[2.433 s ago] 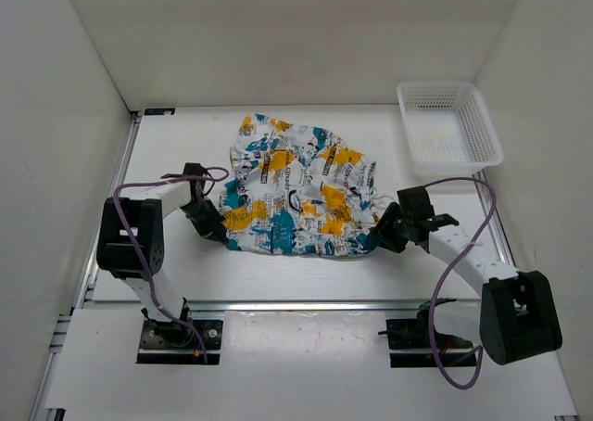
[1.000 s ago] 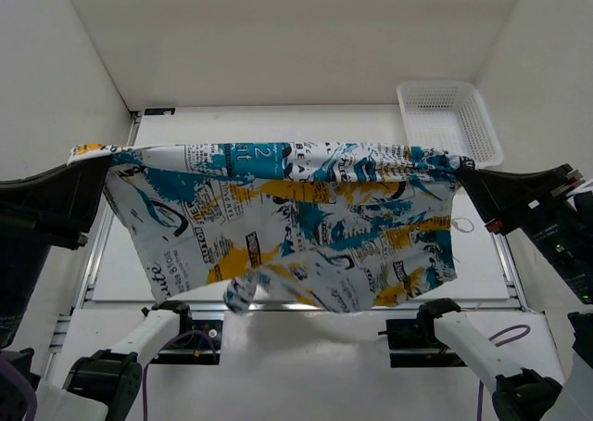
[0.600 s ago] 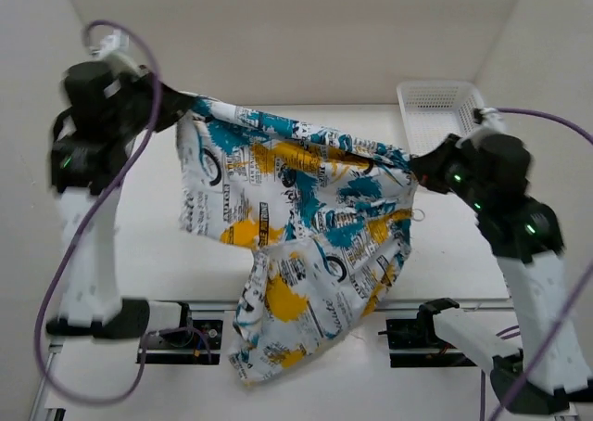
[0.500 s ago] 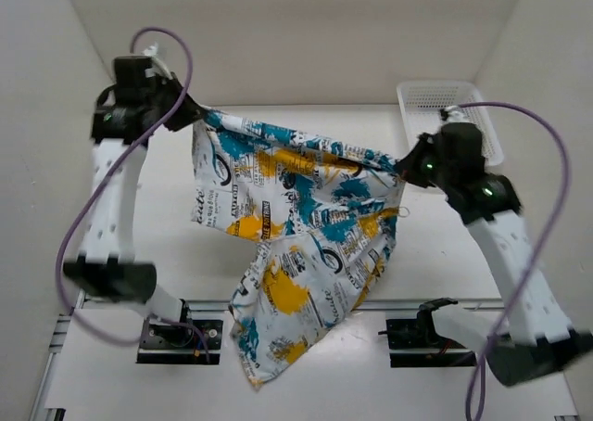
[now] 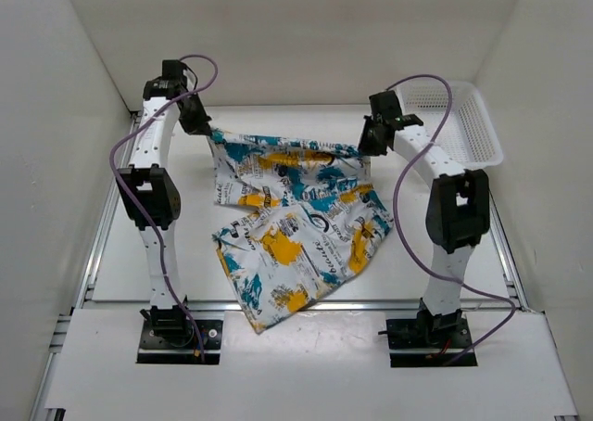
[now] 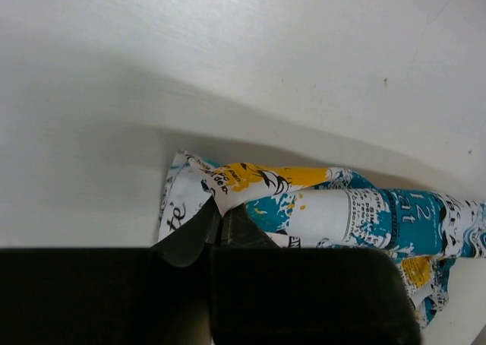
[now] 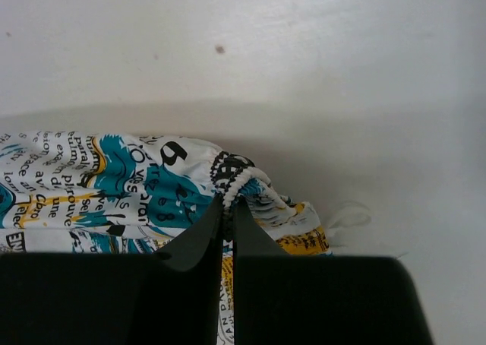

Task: Fold and stack the shorts
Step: Fold the shorts

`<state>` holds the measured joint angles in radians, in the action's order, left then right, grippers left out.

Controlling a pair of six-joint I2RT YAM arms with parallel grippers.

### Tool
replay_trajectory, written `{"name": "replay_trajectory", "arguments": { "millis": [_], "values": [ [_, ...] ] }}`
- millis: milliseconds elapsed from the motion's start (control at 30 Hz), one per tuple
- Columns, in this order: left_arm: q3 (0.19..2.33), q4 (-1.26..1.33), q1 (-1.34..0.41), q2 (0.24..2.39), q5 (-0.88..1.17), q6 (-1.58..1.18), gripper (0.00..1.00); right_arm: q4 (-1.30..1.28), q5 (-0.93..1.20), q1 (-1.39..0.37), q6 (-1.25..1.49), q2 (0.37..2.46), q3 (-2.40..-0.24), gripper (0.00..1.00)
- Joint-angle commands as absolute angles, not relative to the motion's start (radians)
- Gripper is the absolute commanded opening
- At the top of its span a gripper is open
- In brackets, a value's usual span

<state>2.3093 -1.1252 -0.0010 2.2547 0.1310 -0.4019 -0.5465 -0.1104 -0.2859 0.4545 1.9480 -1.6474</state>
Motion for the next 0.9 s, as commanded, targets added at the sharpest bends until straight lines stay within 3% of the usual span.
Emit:
{"name": "replay_trajectory", "arguments": {
  "millis": [0, 133, 300, 433, 567, 667, 867],
  "values": [
    [2.489, -1.111, 0.058, 2.264, 0.038, -0.383, 0.1, -0.58, -0.108, -0.256, 0.419, 2.028, -1.831, 0.0],
    [2.557, -1.111, 0.084, 2.289, 0.038, -0.394, 0.1, -0.598, -0.055, -0.247, 0.446, 2.109, -1.954, 0.0],
    [2.519, -1.101, 0.104, 2.217, 0.074, -0.394, 0.1, -0.609, -0.014, -0.247, 0.446, 2.106, -1.962, 0.0],
    [2.288, -1.121, 0.054, 1.965, 0.087, -0.394, 0.1, -0.618, 0.0, -0.247, 0.446, 2.056, -1.895, 0.0],
    [1.859, -1.066, -0.011, 1.678, 0.161, -0.443, 0.1, -0.618, 0.012, -0.236, 0.446, 1.977, -1.813, 0.0],
    [1.652, -1.052, -0.064, 1.49, 0.178, -0.466, 0.1, -0.627, 0.063, -0.236, 0.446, 1.908, -1.737, 0.0],
    [1.404, -1.062, -0.251, 1.232, 0.179, -0.569, 0.1, -0.66, 0.049, -0.227, 0.437, 1.731, -1.596, 0.0]
  ]
}}
